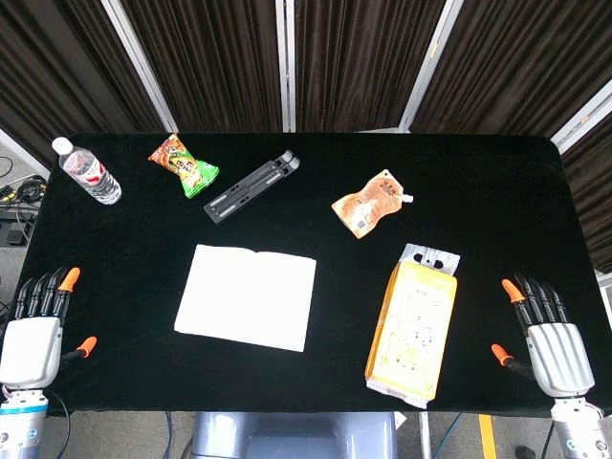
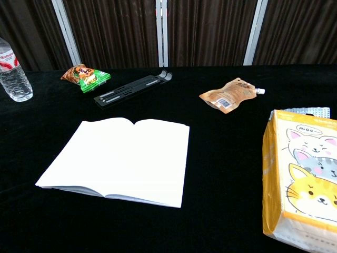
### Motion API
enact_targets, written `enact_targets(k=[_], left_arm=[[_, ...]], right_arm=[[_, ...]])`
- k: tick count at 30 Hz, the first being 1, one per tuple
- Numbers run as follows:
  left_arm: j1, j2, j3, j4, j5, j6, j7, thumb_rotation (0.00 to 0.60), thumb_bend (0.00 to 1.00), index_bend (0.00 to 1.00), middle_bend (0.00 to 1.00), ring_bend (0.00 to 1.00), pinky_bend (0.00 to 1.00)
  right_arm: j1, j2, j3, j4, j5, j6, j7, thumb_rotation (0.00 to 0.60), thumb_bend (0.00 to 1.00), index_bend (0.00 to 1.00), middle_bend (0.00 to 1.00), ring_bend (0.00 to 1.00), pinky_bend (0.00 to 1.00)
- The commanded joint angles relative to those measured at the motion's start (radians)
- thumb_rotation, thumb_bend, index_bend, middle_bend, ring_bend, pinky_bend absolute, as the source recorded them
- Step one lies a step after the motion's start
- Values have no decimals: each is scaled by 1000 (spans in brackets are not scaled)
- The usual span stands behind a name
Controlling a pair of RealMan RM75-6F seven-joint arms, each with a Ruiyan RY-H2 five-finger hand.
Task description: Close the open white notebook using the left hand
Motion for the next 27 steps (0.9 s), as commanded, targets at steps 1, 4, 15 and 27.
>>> enact_targets(k=[1, 4, 15, 27], left_arm=[[-1, 0, -1, -1, 0, -1, -1, 600, 133, 0, 0, 0, 0], [-3, 1, -1, -1, -1, -3, -1, 600, 133, 0, 0, 0, 0], [-14, -4, 0, 5, -2, -23, -1, 600, 133, 0, 0, 0, 0], [-70, -81, 13, 43, -21, -130, 87, 600, 134, 0, 0, 0, 0]], right_arm=[[-2, 0, -1, 2, -2, 3, -2, 600, 67, 0, 0, 0, 0], [-4, 2, -2, 0, -1, 4, 2, 600, 67, 0, 0, 0, 0], [-6, 7, 0, -5, 4, 2, 2, 600, 67, 0, 0, 0, 0], [-5, 3, -7, -3, 3, -11, -6, 600, 67, 0, 0, 0, 0]])
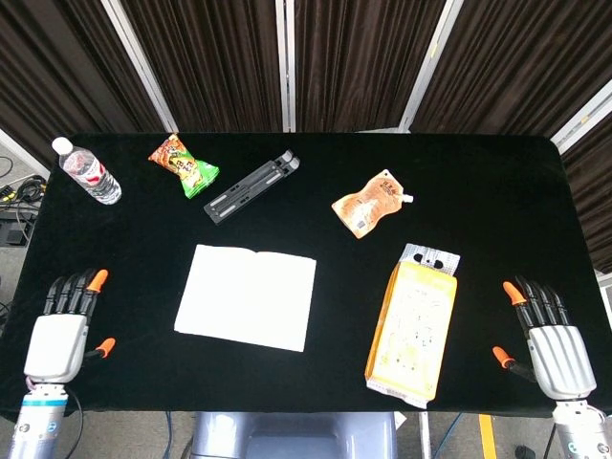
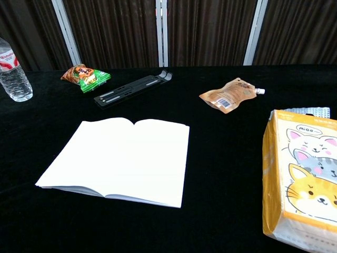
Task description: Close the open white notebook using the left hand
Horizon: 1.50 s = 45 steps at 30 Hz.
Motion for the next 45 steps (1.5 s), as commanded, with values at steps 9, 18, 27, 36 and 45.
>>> enact_targets(k=[9, 18, 27, 36, 45], left_arm=[[-116, -159, -17, 94, -85, -187, 145, 600, 170, 0, 0, 0, 0], [-180, -278, -20, 169, -130, -264, 225, 600, 194, 0, 0, 0, 0], [-212, -356, -20, 231, -159, -284, 255, 600, 199, 0, 0, 0, 0], [-229, -388, -12, 270, -142, -269, 257, 600, 274, 0, 0, 0, 0], [-238, -397, -11, 293, -165, -278, 250, 600, 274, 0, 0, 0, 0]], right_arm=[[-1, 7, -1, -5, -3, 2, 14, 600, 67, 0, 0, 0, 0], [-1, 13, -3, -9, -7, 2, 28, 600, 67, 0, 0, 0, 0], [-2, 18, -5, -10, -10, 0, 37, 600, 68, 0, 0, 0, 0], [-1, 13, -8, -4, -12, -5, 31, 600, 67, 0, 0, 0, 0], [-2, 10, -8, -4, -14, -1, 27, 600, 67, 0, 0, 0, 0]])
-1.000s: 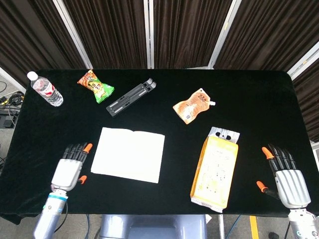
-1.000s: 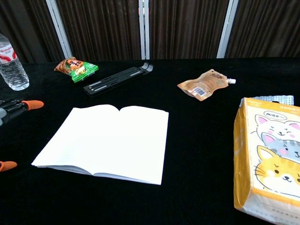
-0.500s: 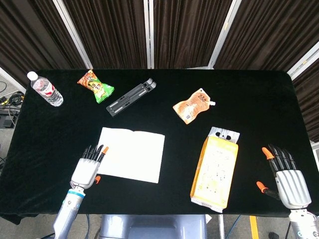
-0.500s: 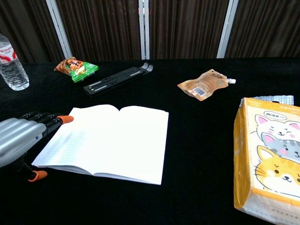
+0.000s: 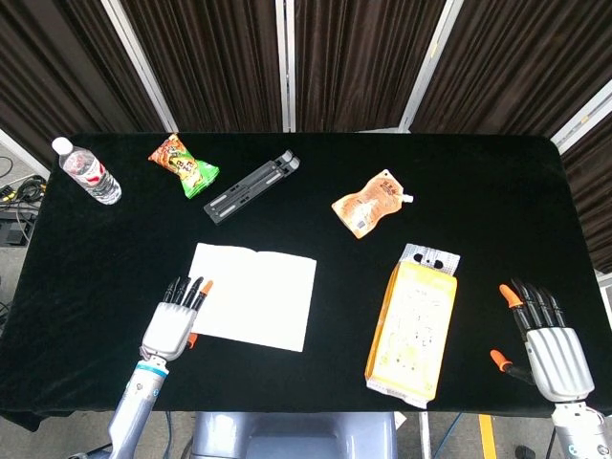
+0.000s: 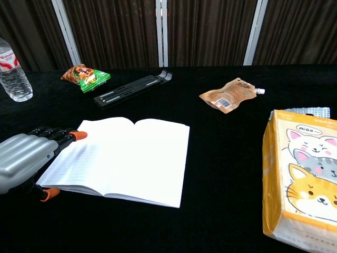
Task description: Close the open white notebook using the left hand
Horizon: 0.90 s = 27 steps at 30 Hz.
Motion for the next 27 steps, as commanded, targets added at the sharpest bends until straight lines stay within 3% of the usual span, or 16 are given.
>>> enact_targets(k=[1, 6, 16, 27], left_arm=[[-3, -3, 2, 6, -3, 0, 0, 600, 275, 0, 0, 0, 0], [-9, -10, 2, 19, -9, -1, 1, 600, 282, 0, 0, 0, 0], [-23, -25, 5, 52, 14, 18, -9, 600, 535, 0, 0, 0, 0], [-38, -21, -5, 68, 44, 47, -6, 600, 546, 0, 0, 0, 0]], right_arm=[[0, 0, 0, 0, 0, 0, 1, 600, 67, 0, 0, 0, 0], [0, 1, 1, 0, -1, 1, 3, 600, 67, 0, 0, 0, 0], [-1, 0, -1, 1, -2, 0, 2, 600, 67, 0, 0, 0, 0], [0, 0, -2, 1, -1, -3, 1, 600, 67, 0, 0, 0, 0]])
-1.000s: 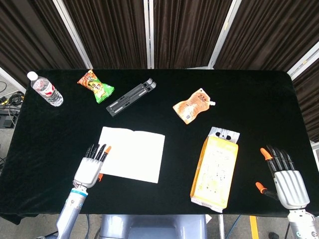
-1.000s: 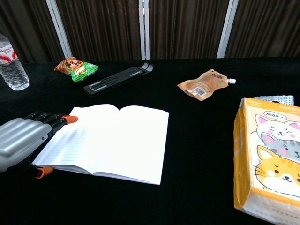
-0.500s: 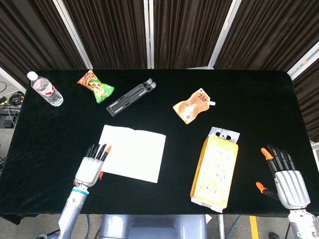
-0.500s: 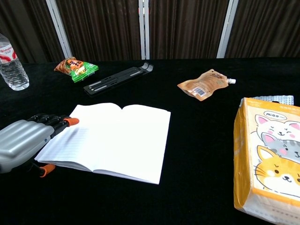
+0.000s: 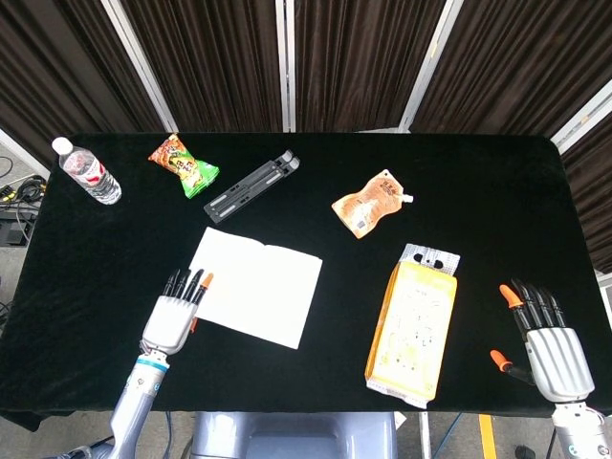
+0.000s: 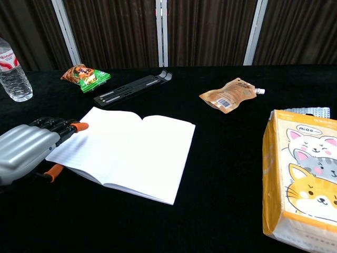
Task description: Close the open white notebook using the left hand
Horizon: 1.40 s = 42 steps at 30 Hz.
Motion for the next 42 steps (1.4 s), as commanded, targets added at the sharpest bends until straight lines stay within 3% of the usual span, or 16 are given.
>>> enact_targets(k=[1, 15, 26, 32, 37, 42], left_arm=[[-10, -3, -4, 6, 18, 10, 8, 600, 546, 0, 0, 0, 0], [-65, -28, 20, 14, 263, 144, -24, 600, 544, 0, 0, 0, 0], [-77, -48, 34, 46, 326, 167, -78, 600, 520, 0, 0, 0, 0], [-38, -11, 31, 17, 291, 195, -68, 600, 356, 0, 0, 0, 0], [46, 109, 42, -123, 200, 227, -57, 600, 173, 0, 0, 0, 0], [120, 225, 52, -251, 130, 272, -99, 600, 123, 0, 0, 0, 0]], right_arm=[[1, -1, 0, 1, 2, -3, -1, 600, 67, 0, 0, 0, 0], [-2, 7, 1, -6, -2, 7, 8, 600, 67, 0, 0, 0, 0], [-5, 17, 4, -14, -1, 14, 18, 600, 67, 0, 0, 0, 0], [-5, 19, 6, -15, 2, 14, 21, 600, 67, 0, 0, 0, 0], [-6, 22, 9, -17, 4, 15, 20, 600, 67, 0, 0, 0, 0], [-5, 24, 14, -14, 6, 19, 17, 600, 67, 0, 0, 0, 0]])
